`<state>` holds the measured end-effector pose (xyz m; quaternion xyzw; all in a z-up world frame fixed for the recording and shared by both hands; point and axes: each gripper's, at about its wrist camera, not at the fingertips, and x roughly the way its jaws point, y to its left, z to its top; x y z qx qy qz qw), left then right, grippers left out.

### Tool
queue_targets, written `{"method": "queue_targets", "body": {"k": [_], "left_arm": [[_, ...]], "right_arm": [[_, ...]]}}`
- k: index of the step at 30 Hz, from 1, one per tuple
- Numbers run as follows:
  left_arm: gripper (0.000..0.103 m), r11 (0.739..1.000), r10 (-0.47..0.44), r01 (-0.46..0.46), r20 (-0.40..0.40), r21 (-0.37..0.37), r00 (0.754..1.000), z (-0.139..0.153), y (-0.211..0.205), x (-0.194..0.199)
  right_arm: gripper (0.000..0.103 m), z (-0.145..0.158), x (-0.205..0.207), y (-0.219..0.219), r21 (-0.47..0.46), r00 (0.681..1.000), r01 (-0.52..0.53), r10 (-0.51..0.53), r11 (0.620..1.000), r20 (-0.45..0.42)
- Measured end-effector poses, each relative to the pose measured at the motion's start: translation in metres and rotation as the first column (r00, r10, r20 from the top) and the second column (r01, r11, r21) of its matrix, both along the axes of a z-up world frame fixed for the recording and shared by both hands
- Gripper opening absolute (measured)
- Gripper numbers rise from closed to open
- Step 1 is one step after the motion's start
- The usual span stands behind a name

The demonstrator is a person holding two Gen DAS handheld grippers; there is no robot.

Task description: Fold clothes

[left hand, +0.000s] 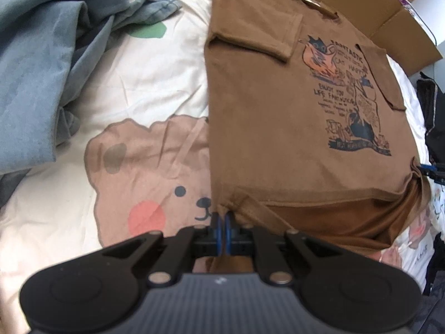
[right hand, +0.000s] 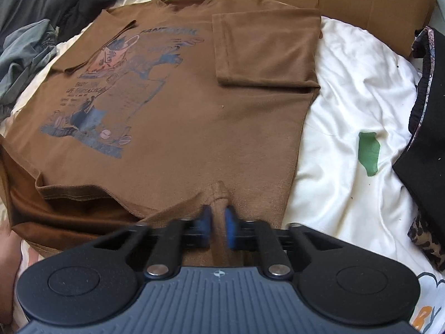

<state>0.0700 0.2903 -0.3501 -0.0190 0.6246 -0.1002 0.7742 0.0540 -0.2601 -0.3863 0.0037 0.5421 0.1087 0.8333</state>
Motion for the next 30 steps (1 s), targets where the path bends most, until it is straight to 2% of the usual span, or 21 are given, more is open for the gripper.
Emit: {"method": "queue_targets", "body": {"k": [9,15,20,24,26,30], "left_arm": [[0.003,1.000,0.014,-0.013,0.057,-0.022,0.998,0.020,0.004,0.006],[0.003,0.993,0.094,-0.086,0.106,-0.079,0.990,0.027,0.010,0.026],[0.003,0.985,0.147,-0.136,0.108,-0.103,0.983,0.020,0.018,0.040],[0.003,0.968,0.223,-0.207,0.100,-0.144,0.970,0.014,0.027,0.049],[0.003,0.962,0.244,-0.230,0.085,-0.150,0.966,0.007,0.030,0.053],[0.003,0.955,0.269,-0.260,0.044,-0.145,0.962,-0.011,0.033,0.063]], "right_arm": [[0.002,0.024,-0.006,-0.034,0.056,0.983,0.165,-0.169,0.985,0.076],[0.002,0.029,-0.002,-0.049,0.102,0.960,0.256,-0.265,0.961,0.088],[0.002,0.020,0.003,-0.061,0.101,0.944,0.314,-0.322,0.944,0.070],[0.000,0.014,0.003,-0.073,0.104,0.915,0.394,-0.401,0.913,0.051],[0.000,0.009,0.004,-0.078,0.065,0.898,0.433,-0.436,0.899,0.053],[0.000,0.002,0.006,-0.089,0.070,0.884,0.465,-0.467,0.883,0.023]]}}
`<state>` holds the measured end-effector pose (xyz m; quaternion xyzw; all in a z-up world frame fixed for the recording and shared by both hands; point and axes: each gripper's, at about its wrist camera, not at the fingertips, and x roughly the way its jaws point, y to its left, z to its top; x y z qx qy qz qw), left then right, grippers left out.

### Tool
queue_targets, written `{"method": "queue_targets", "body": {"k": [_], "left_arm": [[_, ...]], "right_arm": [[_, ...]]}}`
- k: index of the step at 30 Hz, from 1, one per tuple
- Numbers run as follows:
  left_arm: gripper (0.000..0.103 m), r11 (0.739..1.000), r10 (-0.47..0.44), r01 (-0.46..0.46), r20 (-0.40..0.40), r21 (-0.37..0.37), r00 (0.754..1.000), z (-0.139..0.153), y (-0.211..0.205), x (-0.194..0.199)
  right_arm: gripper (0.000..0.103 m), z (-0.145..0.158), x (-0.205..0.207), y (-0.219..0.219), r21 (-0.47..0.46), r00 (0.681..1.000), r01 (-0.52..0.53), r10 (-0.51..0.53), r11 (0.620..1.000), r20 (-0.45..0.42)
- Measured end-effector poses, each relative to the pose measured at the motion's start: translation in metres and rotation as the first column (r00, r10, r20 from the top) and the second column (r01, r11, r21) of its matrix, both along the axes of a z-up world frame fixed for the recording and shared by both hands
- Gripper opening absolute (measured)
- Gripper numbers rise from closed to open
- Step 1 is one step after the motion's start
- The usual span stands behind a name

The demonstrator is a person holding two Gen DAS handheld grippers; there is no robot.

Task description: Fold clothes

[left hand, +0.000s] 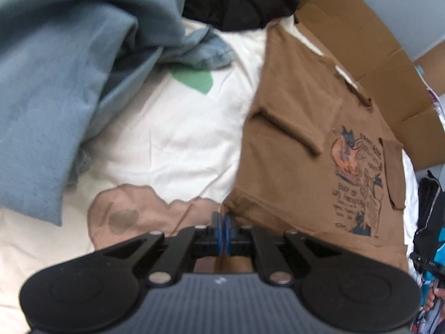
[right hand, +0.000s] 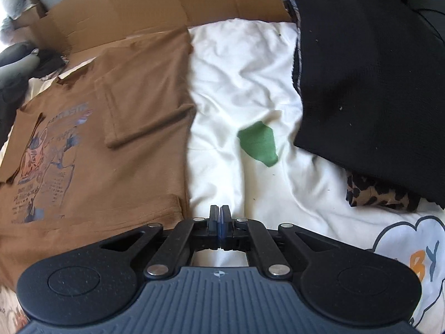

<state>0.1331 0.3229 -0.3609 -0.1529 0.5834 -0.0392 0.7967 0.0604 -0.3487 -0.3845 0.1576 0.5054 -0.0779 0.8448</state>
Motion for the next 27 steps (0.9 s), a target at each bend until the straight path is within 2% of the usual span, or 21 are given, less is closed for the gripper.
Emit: {"method": "queue_targets", "body": {"k": [3,5,6,8,9,10,13,20,21,22,23,24,25,27], "left_arm": [[0.012,1.000,-0.017,0.017,-0.020,0.023,1.000,-0.007,-0.003,0.005],[0.021,0.999,-0.039,0.039,-0.007,0.031,0.999,-0.006,-0.006,0.005],[0.024,0.998,-0.048,0.048,-0.002,0.040,0.999,-0.005,-0.007,0.006],[0.036,0.997,-0.059,0.059,-0.002,0.046,0.998,-0.006,-0.009,0.004],[0.037,0.997,-0.063,0.063,-0.004,0.054,0.998,-0.008,-0.009,0.005],[0.039,0.996,-0.066,0.067,-0.006,0.059,0.998,-0.009,-0.008,0.005],[0.041,0.995,-0.074,0.075,-0.008,0.061,0.997,-0.014,-0.008,0.005],[0.039,0.996,-0.079,0.079,-0.010,0.042,0.997,-0.022,-0.006,0.008],[0.038,0.996,-0.081,0.082,-0.008,0.040,0.997,-0.021,-0.007,0.008],[0.033,0.995,-0.087,0.087,-0.005,0.039,0.996,-0.020,-0.007,0.008],[0.025,0.995,-0.096,0.096,-0.001,0.041,0.995,-0.018,-0.008,0.007],[0.020,0.994,-0.105,0.105,0.004,0.043,0.994,-0.017,-0.009,0.007],[0.010,0.992,-0.114,0.113,0.012,0.050,0.993,-0.014,-0.010,0.007],[0.006,0.991,-0.121,0.119,0.031,0.065,0.992,-0.007,-0.012,0.004]], "right_arm": [[0.001,0.007,0.000,0.003,0.041,0.999,-0.026,0.025,0.999,0.035],[0.004,0.009,0.003,0.009,0.040,0.998,-0.058,0.056,0.998,0.041],[0.008,0.009,0.006,0.013,0.038,0.996,-0.078,0.076,0.996,0.040],[0.022,0.008,0.009,0.021,0.027,0.994,-0.106,0.105,0.994,0.033],[0.033,0.006,0.011,0.025,0.016,0.993,-0.119,0.119,0.993,0.029],[0.038,0.005,0.013,0.030,0.005,0.991,-0.132,0.132,0.991,0.024],[0.038,0.001,0.017,0.038,-0.002,0.987,-0.160,0.160,0.987,0.014],[0.038,-0.013,0.023,0.048,-0.056,0.976,-0.217,0.216,0.975,-0.010],[0.034,-0.012,0.023,0.048,-0.058,0.976,-0.216,0.216,0.975,-0.003],[0.018,-0.012,0.022,0.049,-0.059,0.976,-0.215,0.216,0.975,0.004],[0.010,-0.011,0.021,0.049,-0.061,0.976,-0.215,0.216,0.975,0.011],[0.006,-0.009,0.021,0.049,-0.066,0.976,-0.216,0.217,0.974,0.012],[0.005,-0.008,0.020,0.049,-0.072,0.976,-0.217,0.219,0.973,0.013],[0.005,-0.001,0.018,0.053,-0.103,0.973,-0.226,0.229,0.969,0.020]]}}
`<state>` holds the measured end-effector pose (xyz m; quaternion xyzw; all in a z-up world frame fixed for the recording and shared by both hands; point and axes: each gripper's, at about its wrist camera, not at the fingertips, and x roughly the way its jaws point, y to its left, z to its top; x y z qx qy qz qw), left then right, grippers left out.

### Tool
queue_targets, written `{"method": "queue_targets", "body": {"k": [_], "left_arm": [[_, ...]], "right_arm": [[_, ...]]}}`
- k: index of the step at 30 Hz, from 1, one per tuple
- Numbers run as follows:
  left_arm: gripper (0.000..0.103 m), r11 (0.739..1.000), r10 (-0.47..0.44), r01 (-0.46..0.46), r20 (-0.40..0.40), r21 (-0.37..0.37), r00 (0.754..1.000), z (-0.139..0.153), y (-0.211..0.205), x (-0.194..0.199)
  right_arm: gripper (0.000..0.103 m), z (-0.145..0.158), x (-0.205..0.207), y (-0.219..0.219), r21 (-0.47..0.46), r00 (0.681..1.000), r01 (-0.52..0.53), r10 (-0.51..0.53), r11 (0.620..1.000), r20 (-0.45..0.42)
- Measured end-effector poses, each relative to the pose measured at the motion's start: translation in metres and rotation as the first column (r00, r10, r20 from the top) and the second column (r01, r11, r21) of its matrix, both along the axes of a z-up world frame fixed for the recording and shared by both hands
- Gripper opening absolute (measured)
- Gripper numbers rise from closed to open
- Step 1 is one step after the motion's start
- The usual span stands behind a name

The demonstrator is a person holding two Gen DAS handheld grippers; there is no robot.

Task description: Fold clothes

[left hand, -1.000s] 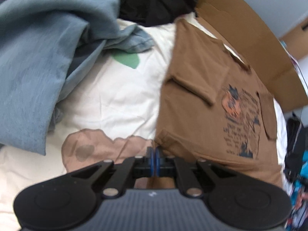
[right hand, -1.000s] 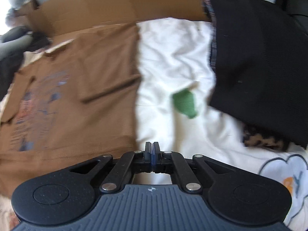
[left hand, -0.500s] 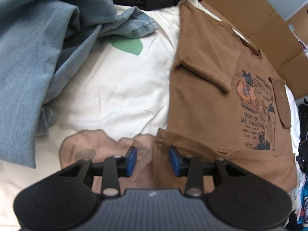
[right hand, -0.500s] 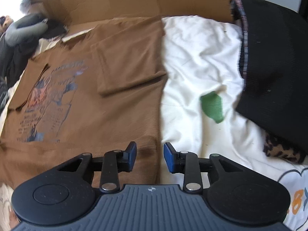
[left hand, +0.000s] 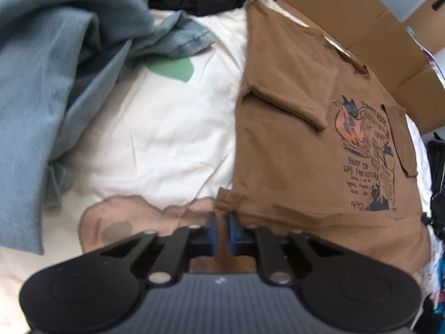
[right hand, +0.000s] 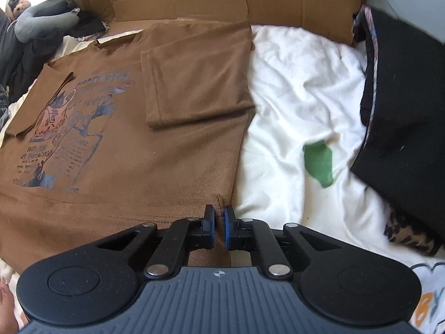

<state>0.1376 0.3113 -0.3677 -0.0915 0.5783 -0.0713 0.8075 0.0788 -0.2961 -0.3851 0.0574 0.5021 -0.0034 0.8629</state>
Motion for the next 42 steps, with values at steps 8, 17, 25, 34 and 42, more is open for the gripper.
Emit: {"method": "queue_targets", "body": {"k": [8,17,25,34,42], "left_arm": [[0.003,1.000,0.003,-0.002,0.074,-0.014,0.997,0.022,-0.004,0.004],[0.003,0.999,-0.025,0.027,0.069,-0.036,0.997,0.042,-0.007,0.031],[0.003,0.999,-0.031,0.032,0.023,-0.028,0.999,0.039,-0.004,0.028],[0.000,0.996,0.035,-0.025,0.134,-0.081,0.990,0.041,0.008,0.035],[0.025,0.993,0.011,-0.001,0.086,-0.114,0.996,0.018,0.003,0.024]], "right_arm": [[0.004,0.022,0.001,-0.005,0.009,0.996,0.075,-0.075,0.997,0.039],[0.003,0.040,0.010,-0.008,0.005,0.990,0.144,-0.144,0.990,0.003],[0.003,0.023,0.007,-0.005,-0.022,0.986,0.151,-0.152,0.988,-0.072],[0.003,0.040,0.020,-0.002,-0.042,0.989,0.150,-0.150,0.988,0.016],[0.018,0.031,0.006,-0.008,0.038,0.971,0.240,-0.240,0.970,0.012]]}}
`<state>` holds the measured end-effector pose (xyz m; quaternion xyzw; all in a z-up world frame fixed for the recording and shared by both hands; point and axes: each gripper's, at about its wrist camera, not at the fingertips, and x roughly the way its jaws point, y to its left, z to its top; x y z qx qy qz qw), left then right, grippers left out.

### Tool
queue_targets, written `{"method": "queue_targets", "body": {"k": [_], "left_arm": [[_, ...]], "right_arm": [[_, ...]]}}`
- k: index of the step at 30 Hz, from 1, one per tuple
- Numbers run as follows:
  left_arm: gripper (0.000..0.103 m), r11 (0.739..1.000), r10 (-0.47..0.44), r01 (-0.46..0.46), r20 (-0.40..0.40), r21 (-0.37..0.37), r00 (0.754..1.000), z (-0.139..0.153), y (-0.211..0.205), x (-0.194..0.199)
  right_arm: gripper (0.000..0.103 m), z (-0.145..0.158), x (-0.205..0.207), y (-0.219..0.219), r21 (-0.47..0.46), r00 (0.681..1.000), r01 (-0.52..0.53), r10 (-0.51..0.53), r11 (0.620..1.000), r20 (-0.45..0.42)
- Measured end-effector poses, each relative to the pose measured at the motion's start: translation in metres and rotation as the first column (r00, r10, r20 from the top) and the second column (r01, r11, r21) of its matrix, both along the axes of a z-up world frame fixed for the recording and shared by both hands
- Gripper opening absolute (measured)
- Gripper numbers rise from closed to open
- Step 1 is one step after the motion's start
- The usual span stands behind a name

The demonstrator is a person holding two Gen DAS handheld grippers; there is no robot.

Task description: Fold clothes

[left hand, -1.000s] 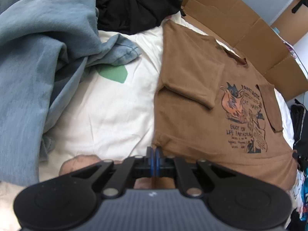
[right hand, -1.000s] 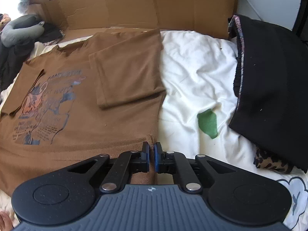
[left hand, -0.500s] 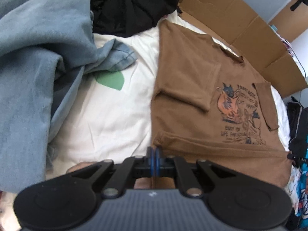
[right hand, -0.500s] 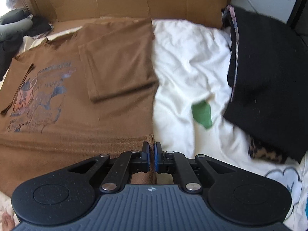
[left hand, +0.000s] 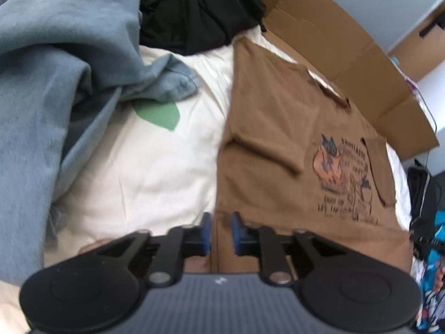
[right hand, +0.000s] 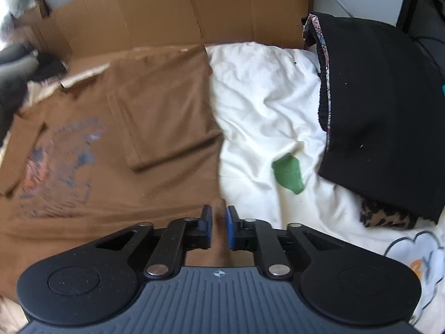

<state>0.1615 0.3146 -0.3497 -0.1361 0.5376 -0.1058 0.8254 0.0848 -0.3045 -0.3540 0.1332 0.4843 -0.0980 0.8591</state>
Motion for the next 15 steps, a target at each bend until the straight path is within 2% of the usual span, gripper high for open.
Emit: {"method": "queue_targets", "body": {"k": [1,3,5,8,10,13,15], "left_arm": [[0.029,1.000,-0.011,0.011,0.001,0.000,1.000,-0.001,-0.002,-0.002],[0.035,1.000,-0.025,0.025,0.004,0.005,1.000,-0.003,-0.006,-0.004],[0.041,1.000,-0.025,0.025,0.003,0.009,1.000,-0.008,-0.010,-0.003],[0.044,0.998,-0.056,0.056,0.005,0.026,0.998,-0.016,-0.018,0.003],[0.044,0.995,-0.085,0.085,0.004,0.051,0.996,-0.021,-0.026,0.007],[0.040,0.991,-0.114,0.114,-0.010,0.073,0.993,-0.027,-0.031,0.008],[0.031,0.988,-0.129,0.129,-0.012,0.085,0.992,-0.028,-0.033,0.008]], "right_arm": [[0.032,0.000,0.000,0.002,-0.002,1.000,-0.001,0.001,1.000,0.010],[0.039,-0.002,0.000,0.005,-0.007,1.000,0.000,0.000,1.000,0.023],[0.041,-0.008,0.003,0.007,-0.002,1.000,-0.015,0.015,1.000,0.006],[0.045,-0.017,0.006,0.014,-0.070,0.996,-0.091,0.090,0.993,-0.027],[0.047,-0.024,0.004,0.012,-0.079,0.996,-0.085,0.082,0.993,-0.040],[0.046,-0.031,-0.004,0.007,-0.052,0.999,-0.049,0.050,0.997,0.008],[0.044,-0.034,-0.008,0.004,-0.038,0.999,-0.028,0.029,0.999,0.033]]}}
